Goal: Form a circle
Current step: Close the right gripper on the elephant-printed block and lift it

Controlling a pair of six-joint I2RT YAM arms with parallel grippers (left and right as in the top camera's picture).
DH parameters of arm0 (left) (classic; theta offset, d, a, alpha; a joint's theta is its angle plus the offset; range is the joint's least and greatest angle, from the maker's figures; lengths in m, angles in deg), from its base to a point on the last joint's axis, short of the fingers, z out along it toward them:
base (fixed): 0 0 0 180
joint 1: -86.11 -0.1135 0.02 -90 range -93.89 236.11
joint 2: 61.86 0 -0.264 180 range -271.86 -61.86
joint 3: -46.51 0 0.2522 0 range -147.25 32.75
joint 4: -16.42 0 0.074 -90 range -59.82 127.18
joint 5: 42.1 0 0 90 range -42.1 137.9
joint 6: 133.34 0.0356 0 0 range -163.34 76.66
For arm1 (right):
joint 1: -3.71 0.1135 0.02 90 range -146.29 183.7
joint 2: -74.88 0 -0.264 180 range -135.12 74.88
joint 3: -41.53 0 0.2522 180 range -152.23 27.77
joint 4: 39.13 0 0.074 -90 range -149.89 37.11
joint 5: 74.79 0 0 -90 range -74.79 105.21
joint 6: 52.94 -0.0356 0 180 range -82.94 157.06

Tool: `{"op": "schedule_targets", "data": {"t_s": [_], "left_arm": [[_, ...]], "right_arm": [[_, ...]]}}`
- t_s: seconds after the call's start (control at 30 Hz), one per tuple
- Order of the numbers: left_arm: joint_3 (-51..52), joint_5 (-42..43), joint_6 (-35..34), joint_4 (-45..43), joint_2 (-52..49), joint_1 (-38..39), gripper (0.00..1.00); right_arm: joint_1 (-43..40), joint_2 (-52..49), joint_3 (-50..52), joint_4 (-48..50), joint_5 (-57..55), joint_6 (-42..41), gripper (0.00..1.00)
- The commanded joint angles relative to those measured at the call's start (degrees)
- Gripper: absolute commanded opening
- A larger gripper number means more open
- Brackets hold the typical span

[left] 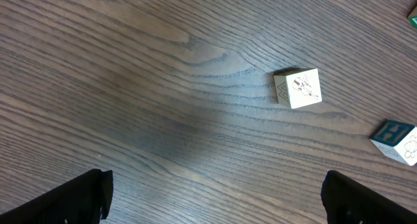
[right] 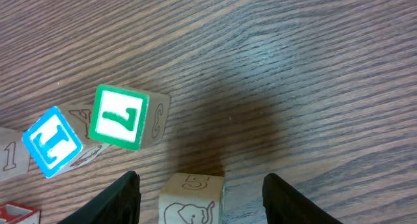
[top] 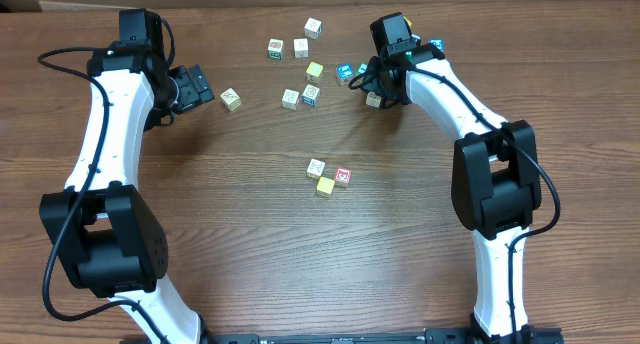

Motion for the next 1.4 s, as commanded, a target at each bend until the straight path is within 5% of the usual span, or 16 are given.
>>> {"op": "schedule_targets", "data": {"t_s": [0.0, 0.7, 1.07, 1.17, 1.37], "left_arm": [[-0.9, 0.4, -0.5, -0.1, -0.4, 0.2, 1.00], [-0.9, 0.4, -0.5, -0.1, -0.4, 0.2, 1.00], [-0.9, 0.4, -0.5, -0.1, -0.4, 0.2, 1.00], [-0.9, 0.4, -0.5, -0.1, -0.4, 0.2, 1.00], [-0.9, 0.4, -0.5, -0.2, -0.4, 0.2, 1.00]], "right_arm": [[1.1, -0.7, 0.2, 0.2, 0.0, 0.3, 0.58], [1.9, -1.6, 0.3, -0.5, -2.8, 0.2, 0.55], [1.9, -1.7, 0.3, -1.5, -2.8, 0.2, 0.33], [1.9, -1.7, 0.2, -1.7, -2.0, 0.3, 0.19], [0.3, -0.3, -2.1, -5.7, 4.5, 0.3, 0.19]]}}
